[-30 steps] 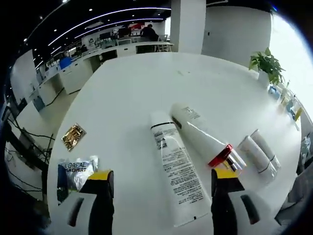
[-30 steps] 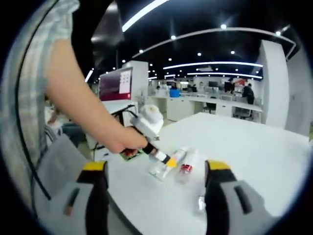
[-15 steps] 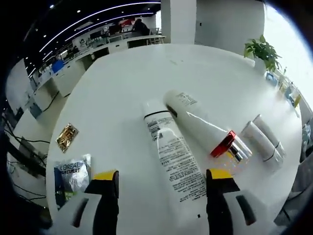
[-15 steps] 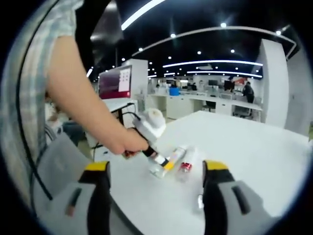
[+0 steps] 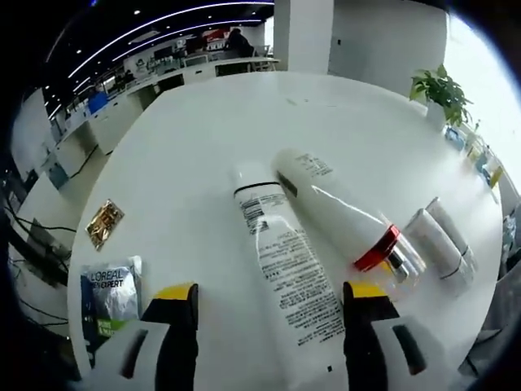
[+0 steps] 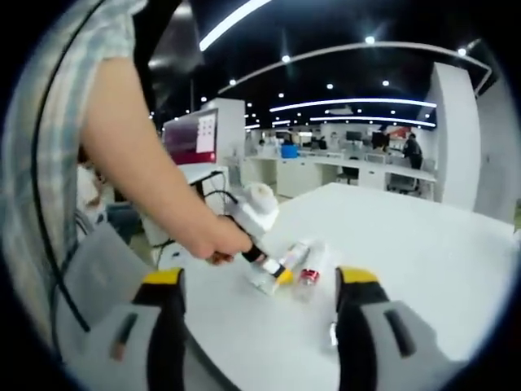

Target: Arrange the skincare products in the storage area until every visible bottle or jar stands upright without overlapping.

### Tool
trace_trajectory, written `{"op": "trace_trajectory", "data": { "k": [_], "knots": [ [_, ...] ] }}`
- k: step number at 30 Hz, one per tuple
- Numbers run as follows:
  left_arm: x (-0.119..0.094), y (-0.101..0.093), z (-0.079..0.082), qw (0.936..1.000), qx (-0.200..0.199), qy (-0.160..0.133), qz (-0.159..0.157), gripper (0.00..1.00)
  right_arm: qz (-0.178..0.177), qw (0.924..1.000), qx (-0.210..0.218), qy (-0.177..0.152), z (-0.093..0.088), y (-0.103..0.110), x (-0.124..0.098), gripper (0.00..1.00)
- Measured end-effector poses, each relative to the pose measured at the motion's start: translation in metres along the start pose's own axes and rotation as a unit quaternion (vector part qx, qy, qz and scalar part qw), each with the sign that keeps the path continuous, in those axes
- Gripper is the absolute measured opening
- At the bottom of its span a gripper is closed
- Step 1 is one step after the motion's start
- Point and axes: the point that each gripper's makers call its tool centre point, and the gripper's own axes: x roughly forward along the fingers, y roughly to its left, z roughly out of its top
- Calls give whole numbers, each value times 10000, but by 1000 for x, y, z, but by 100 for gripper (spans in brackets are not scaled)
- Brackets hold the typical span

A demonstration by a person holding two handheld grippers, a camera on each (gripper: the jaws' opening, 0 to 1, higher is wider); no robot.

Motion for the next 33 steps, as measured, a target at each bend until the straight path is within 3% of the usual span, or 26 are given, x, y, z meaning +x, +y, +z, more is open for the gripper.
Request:
{"op": "trace_trajectory", "data": {
  "k": [7,8,9,10,11,12,15,20,28,33],
  "knots": [
    [3,5,5,9999,-41,-119,82,65,-15,10000,42,25,-1,-1,0,73],
    [3,5,6,9999,-25,-123,71,58,-18,10000,44,27,-2,-1,0,72],
    [4,6,14,9991,257,-341,33,49,-27,10000,49,32,-2,-2,0,72],
    [4,-5,14,9981,448,-320,-286,40,-29,10000,50,35,-2,-2,0,72],
    [1,3,5,9999,118,-109,4,39,-30,10000,32,51,-3,-2,0,72],
    [-2,7,10,9997,32,-221,-67,38,-28,10000,13,65,-3,-2,0,71],
    [3,1,9,9997,164,-112,-111,38,-29,9999,-53,105,-4,-1,0,70],
    [-1,1,9,9999,27,-71,-120,35,-18,9999,-39,120,-5,-1,0,69],
    [-2,7,8,9982,-399,125,-436,32,-14,9998,-90,168,-6,0,1,69],
    [-14,3,9,9964,-626,26,-565,31,-3,9998,-69,182,-7,0,2,69]
  ]
}}
